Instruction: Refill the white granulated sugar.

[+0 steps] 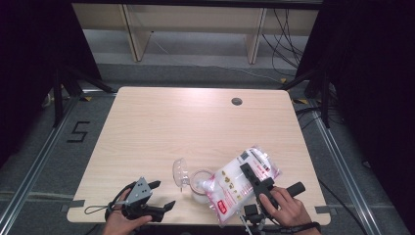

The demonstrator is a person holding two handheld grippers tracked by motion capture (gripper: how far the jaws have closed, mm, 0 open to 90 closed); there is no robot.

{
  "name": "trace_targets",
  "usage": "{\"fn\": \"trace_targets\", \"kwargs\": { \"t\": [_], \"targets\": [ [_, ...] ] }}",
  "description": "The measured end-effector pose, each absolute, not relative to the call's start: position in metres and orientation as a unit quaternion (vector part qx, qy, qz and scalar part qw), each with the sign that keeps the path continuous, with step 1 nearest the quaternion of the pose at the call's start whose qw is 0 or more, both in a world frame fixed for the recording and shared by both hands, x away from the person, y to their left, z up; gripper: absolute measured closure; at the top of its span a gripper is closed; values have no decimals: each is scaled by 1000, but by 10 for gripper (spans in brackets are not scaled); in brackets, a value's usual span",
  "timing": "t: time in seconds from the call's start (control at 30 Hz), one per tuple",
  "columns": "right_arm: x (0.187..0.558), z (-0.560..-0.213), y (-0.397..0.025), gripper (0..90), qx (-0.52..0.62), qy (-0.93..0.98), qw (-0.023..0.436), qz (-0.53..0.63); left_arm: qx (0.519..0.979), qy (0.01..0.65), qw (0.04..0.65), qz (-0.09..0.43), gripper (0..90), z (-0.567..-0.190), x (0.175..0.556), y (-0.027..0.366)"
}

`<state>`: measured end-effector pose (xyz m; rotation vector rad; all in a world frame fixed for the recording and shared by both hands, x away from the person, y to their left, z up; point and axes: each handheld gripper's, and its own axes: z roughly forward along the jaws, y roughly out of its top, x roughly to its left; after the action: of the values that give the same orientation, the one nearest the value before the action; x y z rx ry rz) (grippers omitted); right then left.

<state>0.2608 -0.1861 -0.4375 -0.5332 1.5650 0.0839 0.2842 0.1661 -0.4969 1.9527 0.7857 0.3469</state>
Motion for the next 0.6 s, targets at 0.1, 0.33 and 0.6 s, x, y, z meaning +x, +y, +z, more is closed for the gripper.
{"fn": "trace_targets", "kwargs": {
  "t": [0.1, 0.33, 0.6],
  "targets": [
    [261, -436, -187, 603, -240, 694, 678, 34, 799, 328, 484, 139, 160, -497, 284, 166],
    [263, -436, -189, 603, -240, 691, 681, 36, 800, 329, 482, 141, 160, -497, 283, 166],
    [262, -436, -190, 604, -234, 696, 678, 31, 804, 318, 481, 146, 160, -497, 284, 167]
  ]
}}
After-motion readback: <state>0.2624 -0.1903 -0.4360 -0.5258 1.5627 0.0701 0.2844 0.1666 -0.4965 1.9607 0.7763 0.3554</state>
